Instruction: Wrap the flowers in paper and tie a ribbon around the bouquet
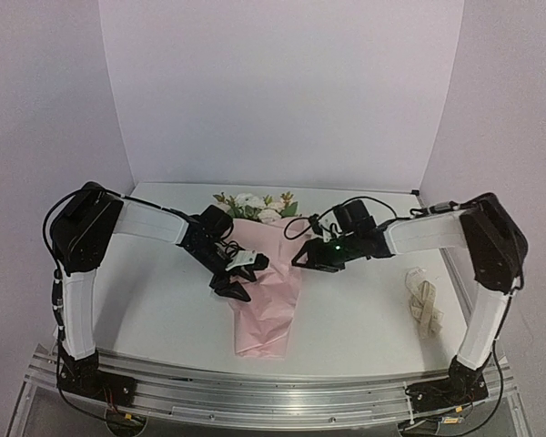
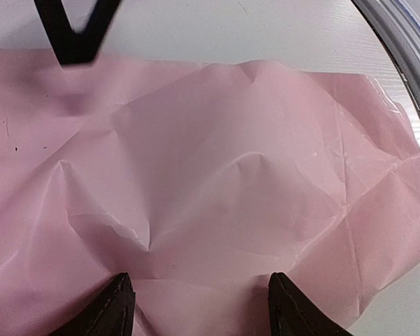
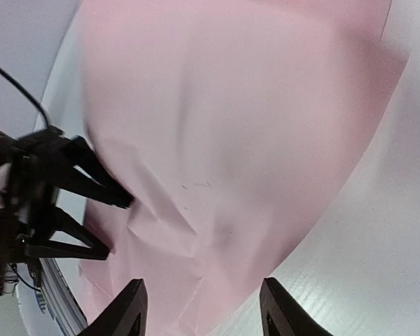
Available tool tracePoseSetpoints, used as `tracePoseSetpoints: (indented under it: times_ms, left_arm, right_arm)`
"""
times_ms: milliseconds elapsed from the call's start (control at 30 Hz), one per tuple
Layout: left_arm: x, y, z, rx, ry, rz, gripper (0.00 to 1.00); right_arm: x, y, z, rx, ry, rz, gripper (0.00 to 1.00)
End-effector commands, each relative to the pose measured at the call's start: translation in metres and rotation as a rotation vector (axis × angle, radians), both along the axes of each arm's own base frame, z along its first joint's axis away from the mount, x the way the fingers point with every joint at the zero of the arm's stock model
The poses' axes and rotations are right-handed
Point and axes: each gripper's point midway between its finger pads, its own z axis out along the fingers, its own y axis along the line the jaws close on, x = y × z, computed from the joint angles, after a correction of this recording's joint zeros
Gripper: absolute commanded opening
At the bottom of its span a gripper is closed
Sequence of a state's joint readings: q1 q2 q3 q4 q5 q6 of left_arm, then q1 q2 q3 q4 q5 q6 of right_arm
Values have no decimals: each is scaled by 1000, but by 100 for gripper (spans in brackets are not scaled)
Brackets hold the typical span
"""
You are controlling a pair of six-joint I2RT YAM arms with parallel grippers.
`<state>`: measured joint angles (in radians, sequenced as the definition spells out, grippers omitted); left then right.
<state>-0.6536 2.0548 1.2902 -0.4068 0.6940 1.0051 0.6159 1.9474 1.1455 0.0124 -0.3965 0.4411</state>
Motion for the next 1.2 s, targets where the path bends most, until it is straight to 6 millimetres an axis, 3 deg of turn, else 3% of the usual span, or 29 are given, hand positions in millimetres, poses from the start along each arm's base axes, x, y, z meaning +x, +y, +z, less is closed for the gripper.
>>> tracePoseSetpoints:
  times_ms: [0, 67, 167, 300, 367, 467, 567, 700, 800, 933, 1000, 1100, 1167]
  left_arm:
    - [2, -1, -1, 4, -40, -10, 65]
    - [3, -1, -1, 3, -36, -7, 65]
    - [3, -2, -2, 1, -29, -8, 65]
    - [4, -3, 1, -3, -19, -8, 65]
    - [3, -3, 2, -6, -12, -11, 65]
    - [0, -2, 3, -5, -3, -18, 65]
    - [-2, -1, 3, -3, 7, -22, 66]
    - [-4, 1, 1, 3, 12, -27, 66]
    - [-2, -1, 6, 1, 12, -21, 66]
    - [17, -10, 50, -49, 20, 17, 66]
    - [18, -12, 79, -73, 15, 0, 66]
    - [-4, -7, 108, -94, 54, -78, 61]
    - [-29, 5, 100, -60, 111, -128, 48]
  right_arm:
    - [10, -6, 105, 16, -351, -110, 58]
    - [-15, 7, 122, -47, -515, -31, 58]
    - [-76, 53, 105, -49, -620, 190, 51]
    - [-146, 103, 72, 5, -730, 482, 15]
    - [-166, 118, 55, -4, -793, 582, 3]
    - [-174, 131, 30, -18, -801, 630, 0]
    - [-165, 137, 7, -84, -818, 607, 0]
    - [-150, 132, -24, -191, -801, 560, 0]
    - [-169, 120, -55, -277, -720, 615, 0]
    - [-206, 105, -81, -336, -644, 675, 0]
    - [-214, 101, -87, -341, -620, 675, 0]
    - [-213, 103, -89, -350, -623, 667, 0]
    - [-209, 103, -89, -363, -641, 652, 0]
